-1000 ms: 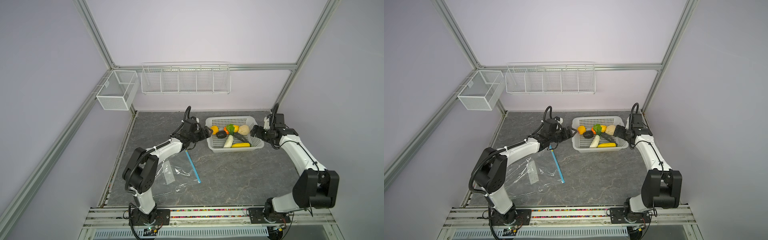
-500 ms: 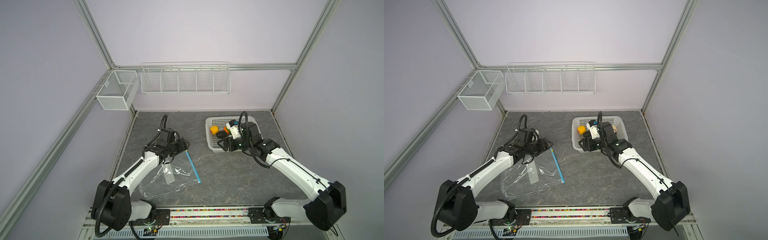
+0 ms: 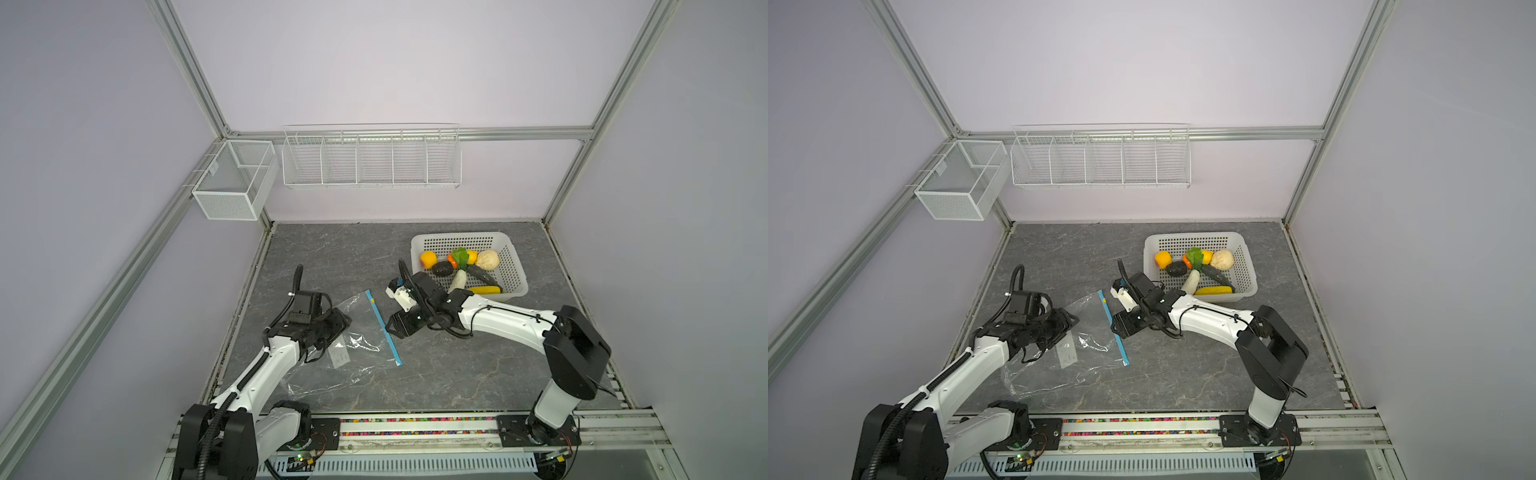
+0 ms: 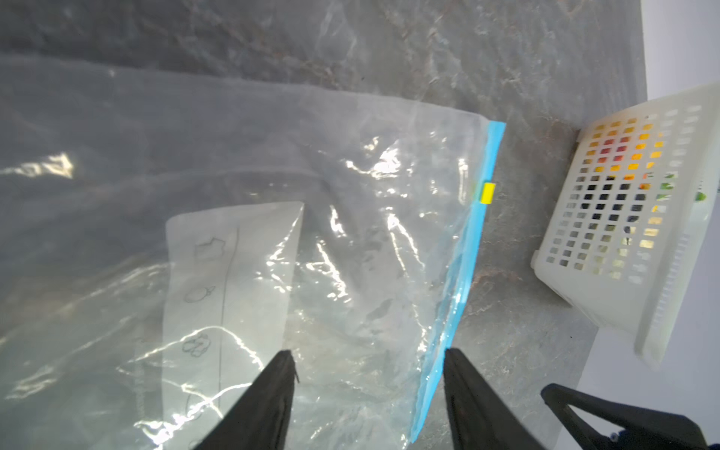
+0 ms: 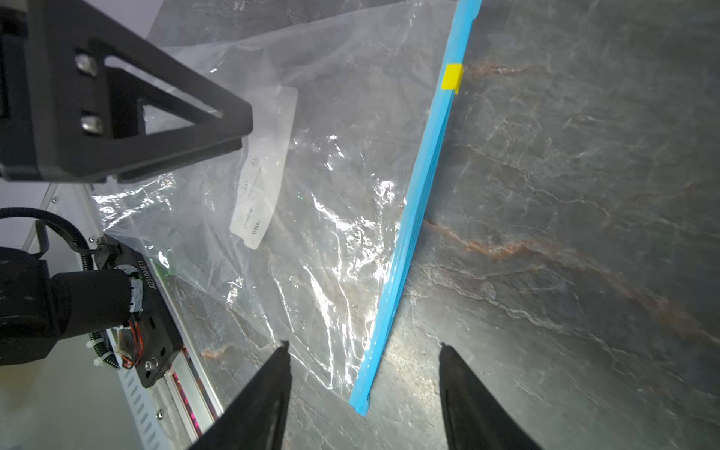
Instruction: Place the food in the zip-top bag and seal the zipper
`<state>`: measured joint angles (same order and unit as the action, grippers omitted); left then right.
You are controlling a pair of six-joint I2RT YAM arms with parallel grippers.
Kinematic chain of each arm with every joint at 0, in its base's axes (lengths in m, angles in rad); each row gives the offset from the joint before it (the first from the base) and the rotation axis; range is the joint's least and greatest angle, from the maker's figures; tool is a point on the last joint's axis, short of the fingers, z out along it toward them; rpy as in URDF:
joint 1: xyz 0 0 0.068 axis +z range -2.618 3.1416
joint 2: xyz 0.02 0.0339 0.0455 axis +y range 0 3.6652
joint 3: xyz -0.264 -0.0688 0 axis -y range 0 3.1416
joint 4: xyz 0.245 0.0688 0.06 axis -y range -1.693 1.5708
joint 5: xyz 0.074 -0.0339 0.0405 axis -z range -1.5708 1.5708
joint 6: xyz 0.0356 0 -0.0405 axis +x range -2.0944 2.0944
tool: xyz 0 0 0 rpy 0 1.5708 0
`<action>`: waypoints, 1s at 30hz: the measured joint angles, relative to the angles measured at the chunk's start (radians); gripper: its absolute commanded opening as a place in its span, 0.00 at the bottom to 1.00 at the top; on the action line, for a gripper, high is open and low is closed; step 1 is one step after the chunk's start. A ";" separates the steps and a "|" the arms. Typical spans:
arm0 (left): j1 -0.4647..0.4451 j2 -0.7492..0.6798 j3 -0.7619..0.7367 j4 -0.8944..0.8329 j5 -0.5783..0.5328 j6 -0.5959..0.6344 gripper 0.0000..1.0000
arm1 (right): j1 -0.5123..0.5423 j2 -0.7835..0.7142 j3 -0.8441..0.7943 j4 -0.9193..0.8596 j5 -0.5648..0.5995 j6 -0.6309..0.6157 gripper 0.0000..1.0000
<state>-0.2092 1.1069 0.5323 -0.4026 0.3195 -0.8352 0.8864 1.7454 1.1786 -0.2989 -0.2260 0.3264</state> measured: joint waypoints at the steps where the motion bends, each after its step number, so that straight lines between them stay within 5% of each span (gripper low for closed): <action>1: 0.000 0.004 -0.019 0.018 0.010 -0.006 0.62 | 0.000 0.011 0.001 0.003 0.000 0.005 0.61; 12: 0.019 0.122 -0.053 0.109 0.093 -0.018 0.62 | 0.006 0.104 0.020 0.018 -0.040 0.044 0.55; 30: 0.027 0.073 -0.108 0.143 0.081 -0.029 0.62 | 0.006 0.187 0.044 0.030 -0.079 0.082 0.49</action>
<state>-0.1822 1.1797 0.4244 -0.2592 0.4007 -0.8639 0.8928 1.9327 1.2224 -0.2687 -0.3050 0.4084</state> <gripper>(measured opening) 0.620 0.491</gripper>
